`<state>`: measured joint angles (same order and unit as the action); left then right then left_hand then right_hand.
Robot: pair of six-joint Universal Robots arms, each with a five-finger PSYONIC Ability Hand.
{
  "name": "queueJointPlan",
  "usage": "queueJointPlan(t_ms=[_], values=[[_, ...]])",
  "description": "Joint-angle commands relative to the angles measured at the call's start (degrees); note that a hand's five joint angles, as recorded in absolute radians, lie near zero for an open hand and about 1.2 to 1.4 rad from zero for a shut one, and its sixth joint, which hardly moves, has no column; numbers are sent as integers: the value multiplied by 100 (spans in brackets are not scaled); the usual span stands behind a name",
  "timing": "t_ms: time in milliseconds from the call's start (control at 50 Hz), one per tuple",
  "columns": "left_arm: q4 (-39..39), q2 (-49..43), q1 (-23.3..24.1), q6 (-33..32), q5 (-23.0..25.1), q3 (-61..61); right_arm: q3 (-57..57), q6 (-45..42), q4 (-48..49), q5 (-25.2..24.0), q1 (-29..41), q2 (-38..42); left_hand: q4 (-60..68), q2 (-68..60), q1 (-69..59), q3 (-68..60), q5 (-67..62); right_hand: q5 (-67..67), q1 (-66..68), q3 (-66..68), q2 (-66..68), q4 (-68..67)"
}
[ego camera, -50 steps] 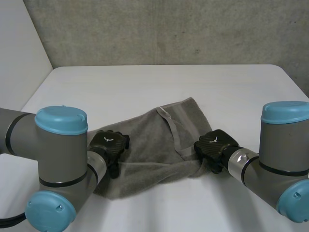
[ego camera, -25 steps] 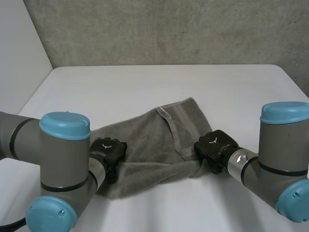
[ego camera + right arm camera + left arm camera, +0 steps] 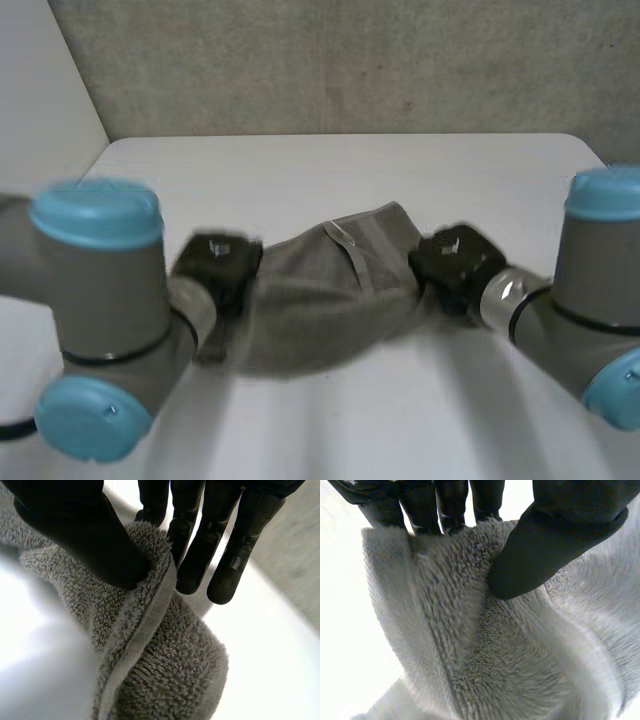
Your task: Fold the towel.
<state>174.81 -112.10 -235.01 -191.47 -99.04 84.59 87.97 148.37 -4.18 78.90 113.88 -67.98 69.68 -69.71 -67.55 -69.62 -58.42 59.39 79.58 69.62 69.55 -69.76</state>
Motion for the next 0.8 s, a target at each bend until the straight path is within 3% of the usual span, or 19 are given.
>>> queueJointPlan(t_ms=[20,40,60,100,180,240,320,360,380,420,520,600,620,640,680,700,740,800], values=[[431,330,-36,5,43,-1674,-824,410,984,-24,3,-549,1032,-1029,-1245,-1038,-1158,1061,42,1038,1045,-1024],[762,312,-71,40,34,-2100,-913,612,1746,-24,12,-575,1032,-1029,-1245,-1038,-1158,1061,42,1038,1045,-1024],[765,312,-72,40,34,-2105,-914,614,1753,-24,12,-576,1032,-1029,-1245,-1038,-1158,1061,42,1038,1045,-1024],[1578,251,-159,49,43,-2656,-835,990,3494,46,-6,-602,1032,-1029,-1245,-1038,-1158,1061,42,1038,1045,-1024],[2268,268,-335,22,60,-2737,-712,1176,4335,90,3,-663,1032,-1029,-1245,-1038,-1158,1061,42,1038,1045,-1024],[2400,259,-432,49,34,-2562,-677,1203,3884,143,12,-716,1032,-1029,-1245,-1038,-1158,1061,42,1038,1045,-1024],[1909,365,-441,14,78,-1362,-659,1168,2773,64,21,-637,1032,-1029,-1245,-1038,-1158,1061,42,1038,1045,-1024],[1760,373,-441,22,69,-940,-606,1028,1488,-85,3,-463,1032,-1029,-1245,-1038,-1158,1061,42,1038,1045,-1024],[1619,374,-441,5,69,-466,-606,1027,1481,-86,3,-461,1032,-1029,-1245,-1038,-1158,1061,42,1038,1045,-1024],[1496,374,-441,5,87,0,-458,625,353,-243,-41,-138,1032,-1029,-1245,-1038,-1158,1061,42,1038,1045,-1024],[1363,374,-449,14,87,1188,34,-61,-784,-341,-322,92,1032,-1029,-1245,-1038,-1158,1061,42,1038,1045,-1024],[1371,382,-388,22,87,1683,273,-159,-848,-385,-393,83,1032,-1029,-1245,-1038,-1158,1061,42,1038,1045,-1024],[1371,400,-371,22,87,1831,342,-151,-796,-393,-410,49,1032,-1029,-1245,-1038,-1158,234,-785,211,219,-197],[1371,469,-362,22,87,1929,343,-151,-795,-393,-410,48,1032,-1029,-1245,-1038,-1158,226,-793,203,210,-189],[1363,618,-344,31,87,1973,422,6,-612,-367,-497,-39,1032,-1029,-1245,-1038,-1158,-2822,-3842,-2845,-2838,2859],[1363,820,-335,40,87,2017,422,8,-611,-367,-498,-40,1032,-1029,-1245,-1038,-1158,-2836,-3855,-2858,-2851,2872],[1371,1004,-335,40,78,2026,492,462,-418,-349,-743,-302,1032,-1029,-1245,-1038,-1158,-4410,-5429,-4433,-4425,4447],[1371,1347,-344,40,87,2018,571,972,-356,-384,-945,-627,1032,-1029,-1245,-1038,-1158,-5371,-6391,-5394,-5387,5408]])
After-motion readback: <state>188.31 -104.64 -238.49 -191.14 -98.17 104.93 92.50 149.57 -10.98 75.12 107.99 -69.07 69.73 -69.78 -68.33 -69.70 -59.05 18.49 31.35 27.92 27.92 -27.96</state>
